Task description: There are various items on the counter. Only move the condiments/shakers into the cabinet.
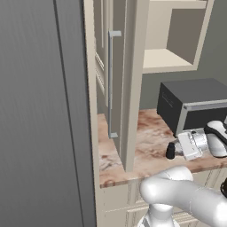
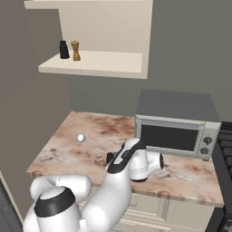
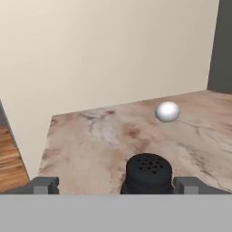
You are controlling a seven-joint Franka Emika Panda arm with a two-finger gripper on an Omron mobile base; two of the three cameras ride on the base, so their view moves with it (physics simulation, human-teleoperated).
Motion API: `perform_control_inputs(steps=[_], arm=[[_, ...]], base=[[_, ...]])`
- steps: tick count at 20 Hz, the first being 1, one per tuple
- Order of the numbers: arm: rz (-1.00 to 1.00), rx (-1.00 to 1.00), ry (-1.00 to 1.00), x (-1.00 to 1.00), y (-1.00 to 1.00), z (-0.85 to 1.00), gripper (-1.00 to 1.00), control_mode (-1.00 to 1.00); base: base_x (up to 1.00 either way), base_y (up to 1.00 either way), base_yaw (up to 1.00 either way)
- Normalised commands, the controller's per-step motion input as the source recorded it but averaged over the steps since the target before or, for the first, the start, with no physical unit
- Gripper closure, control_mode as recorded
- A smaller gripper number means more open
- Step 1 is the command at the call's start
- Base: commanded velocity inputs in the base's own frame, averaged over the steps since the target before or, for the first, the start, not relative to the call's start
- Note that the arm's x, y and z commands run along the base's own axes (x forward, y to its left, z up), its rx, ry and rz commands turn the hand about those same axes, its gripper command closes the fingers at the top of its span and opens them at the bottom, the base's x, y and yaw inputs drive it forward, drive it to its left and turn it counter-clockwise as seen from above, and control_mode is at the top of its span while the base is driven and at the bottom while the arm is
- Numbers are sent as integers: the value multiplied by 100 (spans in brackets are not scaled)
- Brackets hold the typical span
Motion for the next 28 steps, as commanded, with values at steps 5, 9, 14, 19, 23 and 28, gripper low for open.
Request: perform_control_inputs(steps=[5, 9, 14, 19, 23, 28], arm=[[-3, -2, 0, 0, 5, 0, -100, -100], [-4, -3, 0, 1, 18, 0, -100, -100], [-3, -2, 1, 3, 20, 0, -100, -100], [-4, -2, 2, 0, 8, 0, -100, -100], [-4, -2, 2, 0, 0, -3, -100, -100], [-4, -2, 2, 0, 0, -1, 100, -100]], base=[[0, 0, 0], [0, 0, 0], [0, 0, 0], [0, 0, 0], [0, 0, 0], [0, 0, 0]])
